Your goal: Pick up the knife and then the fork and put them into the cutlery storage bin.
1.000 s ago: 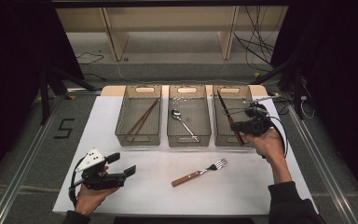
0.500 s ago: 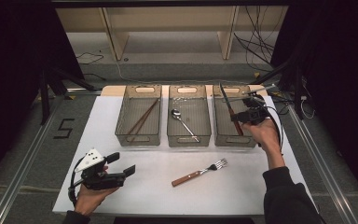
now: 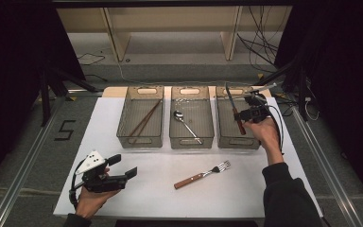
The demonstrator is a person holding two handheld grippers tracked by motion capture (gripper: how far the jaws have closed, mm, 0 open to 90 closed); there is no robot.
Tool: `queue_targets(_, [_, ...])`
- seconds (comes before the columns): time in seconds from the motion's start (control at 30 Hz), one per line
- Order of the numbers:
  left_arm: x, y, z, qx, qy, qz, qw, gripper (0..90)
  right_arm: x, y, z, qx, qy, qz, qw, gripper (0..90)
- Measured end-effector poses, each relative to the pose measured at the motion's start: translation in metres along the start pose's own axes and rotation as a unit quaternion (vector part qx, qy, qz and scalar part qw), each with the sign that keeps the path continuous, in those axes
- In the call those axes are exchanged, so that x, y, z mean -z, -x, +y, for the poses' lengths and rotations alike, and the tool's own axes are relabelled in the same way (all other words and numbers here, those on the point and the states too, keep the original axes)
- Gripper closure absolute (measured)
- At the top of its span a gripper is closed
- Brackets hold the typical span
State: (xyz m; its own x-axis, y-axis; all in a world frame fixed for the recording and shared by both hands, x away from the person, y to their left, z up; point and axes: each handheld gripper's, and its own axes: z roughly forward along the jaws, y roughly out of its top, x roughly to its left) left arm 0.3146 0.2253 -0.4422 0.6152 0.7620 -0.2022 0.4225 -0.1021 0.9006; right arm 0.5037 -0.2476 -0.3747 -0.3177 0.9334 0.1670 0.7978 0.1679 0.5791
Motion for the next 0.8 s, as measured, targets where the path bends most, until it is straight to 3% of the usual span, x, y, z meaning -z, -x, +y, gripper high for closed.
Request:
queue_targets(0.63, [0.001,0.000,0.000,-0.001,0.000,0.000,1.0000,15.7,-0.025,-0.006,-0.001,-0.014,-0.026,-0.014,0.9995,76.6])
queue_targets(0.77, [0.001,0.000,0.000,0.000,0.001,0.000,1.0000,15.7,-0.030,-0.005,-0.002,-0.019,-0.031,-0.013,0.9993,75.0])
queue_targets(0.8, [0.001,0.000,0.000,-0.001,0.001,-0.001,1.0000,15.7,-0.031,-0.005,-0.002,-0.019,-0.032,-0.011,0.9993,71.1])
